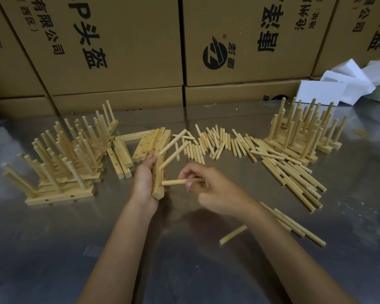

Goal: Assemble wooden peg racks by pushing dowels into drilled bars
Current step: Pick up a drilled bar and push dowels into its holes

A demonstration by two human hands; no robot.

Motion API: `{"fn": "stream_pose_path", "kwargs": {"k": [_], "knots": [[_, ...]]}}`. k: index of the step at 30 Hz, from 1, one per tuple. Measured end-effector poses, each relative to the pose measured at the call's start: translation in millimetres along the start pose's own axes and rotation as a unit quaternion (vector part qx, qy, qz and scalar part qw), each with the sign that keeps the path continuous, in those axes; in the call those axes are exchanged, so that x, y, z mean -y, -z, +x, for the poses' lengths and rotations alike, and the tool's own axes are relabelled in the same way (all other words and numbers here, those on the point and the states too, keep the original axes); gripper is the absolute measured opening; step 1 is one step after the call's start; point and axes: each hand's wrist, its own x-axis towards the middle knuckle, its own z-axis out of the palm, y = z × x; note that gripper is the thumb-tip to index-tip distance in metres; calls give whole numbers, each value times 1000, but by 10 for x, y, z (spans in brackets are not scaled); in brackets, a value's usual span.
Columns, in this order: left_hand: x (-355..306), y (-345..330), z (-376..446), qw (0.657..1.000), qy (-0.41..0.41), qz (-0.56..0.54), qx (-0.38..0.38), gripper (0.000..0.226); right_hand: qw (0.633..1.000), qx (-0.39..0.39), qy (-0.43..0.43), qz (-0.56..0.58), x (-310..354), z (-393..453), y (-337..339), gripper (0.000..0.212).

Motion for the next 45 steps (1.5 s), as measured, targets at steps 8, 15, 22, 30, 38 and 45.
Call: {"fn": "stream_pose_path", "kwargs": {"k": [8,15,22,30,38,45], "knots": [[33,-14,35,1000,-11,-6,-16,38,997,-45,54,-26,11,3,-76,20],[81,-29,46,1000,-14,-5,-15,39,992,-84,82,-34,22,20,-106,11],[90,-49,14,999,-36,15,-28,40,996,-70,62,-2,-7,23,-120,13],[112,-111,-53,995,-79,42,-39,39,990,-73,73,-91,-3,30,-116,14],[117,-153,-82,990,-118,53,-53,43,995,-86,34,-30,-34,30,-151,14],[113,-156,-95,988,-139,61,-36,43,997,-70,-2,18,-14,23,-140,17]]}}
